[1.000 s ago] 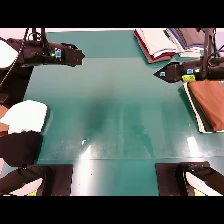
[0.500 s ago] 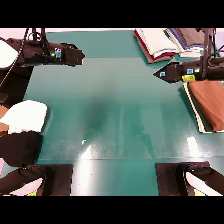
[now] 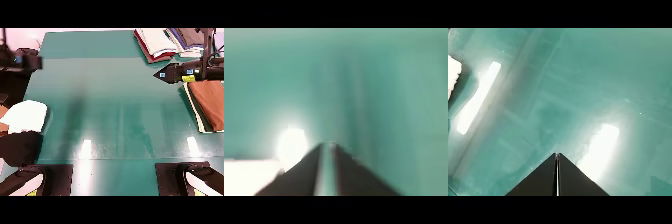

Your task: Fold the shirts.

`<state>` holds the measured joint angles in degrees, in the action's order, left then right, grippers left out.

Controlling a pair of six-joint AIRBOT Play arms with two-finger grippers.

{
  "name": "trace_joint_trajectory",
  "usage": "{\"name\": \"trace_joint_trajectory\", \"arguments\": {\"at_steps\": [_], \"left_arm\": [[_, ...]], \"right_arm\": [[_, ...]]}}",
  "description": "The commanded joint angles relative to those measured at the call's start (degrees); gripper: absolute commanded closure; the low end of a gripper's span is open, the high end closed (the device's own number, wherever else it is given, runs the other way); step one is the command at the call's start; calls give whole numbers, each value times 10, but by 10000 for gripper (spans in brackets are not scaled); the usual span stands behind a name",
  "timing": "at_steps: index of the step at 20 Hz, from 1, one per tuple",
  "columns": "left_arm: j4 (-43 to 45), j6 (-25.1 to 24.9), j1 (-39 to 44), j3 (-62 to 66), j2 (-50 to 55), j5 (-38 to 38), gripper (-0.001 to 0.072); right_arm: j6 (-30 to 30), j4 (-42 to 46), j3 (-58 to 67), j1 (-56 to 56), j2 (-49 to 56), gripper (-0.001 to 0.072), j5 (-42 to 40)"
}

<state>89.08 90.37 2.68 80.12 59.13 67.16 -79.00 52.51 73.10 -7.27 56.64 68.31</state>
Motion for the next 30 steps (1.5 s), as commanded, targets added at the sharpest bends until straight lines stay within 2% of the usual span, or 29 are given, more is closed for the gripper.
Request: {"name": "trace_joint_trajectory", "arguments": {"at_steps": [1,8,13,14,15,16,19,22,26,30], "left_arm": [[40,-4,-105,-92,-8,34,6],[51,-4,-198,-339,-4,-143,4],[51,-2,-206,-355,24,-157,13],[50,-2,-206,-350,23,-150,294],[50,-2,-206,-339,21,-139,612],[50,-3,-206,-319,15,-123,670],[5,-11,-201,-206,-28,-81,679],[-35,-23,-133,-66,-79,-78,680],[-45,-23,35,84,-92,-61,681],[-45,-23,203,109,-75,-70,681]], "right_arm": [[0,0,1,0,0,694,2],[0,0,1,0,0,694,2],[0,0,0,0,0,694,-9],[0,0,1,0,0,694,-9],[0,0,1,0,0,694,-11],[0,-1,1,0,0,695,-15],[0,-5,4,0,-23,694,-51],[-1,0,67,0,-28,695,-55],[0,2,178,0,3,694,-52],[0,2,274,0,53,694,-32]]}}
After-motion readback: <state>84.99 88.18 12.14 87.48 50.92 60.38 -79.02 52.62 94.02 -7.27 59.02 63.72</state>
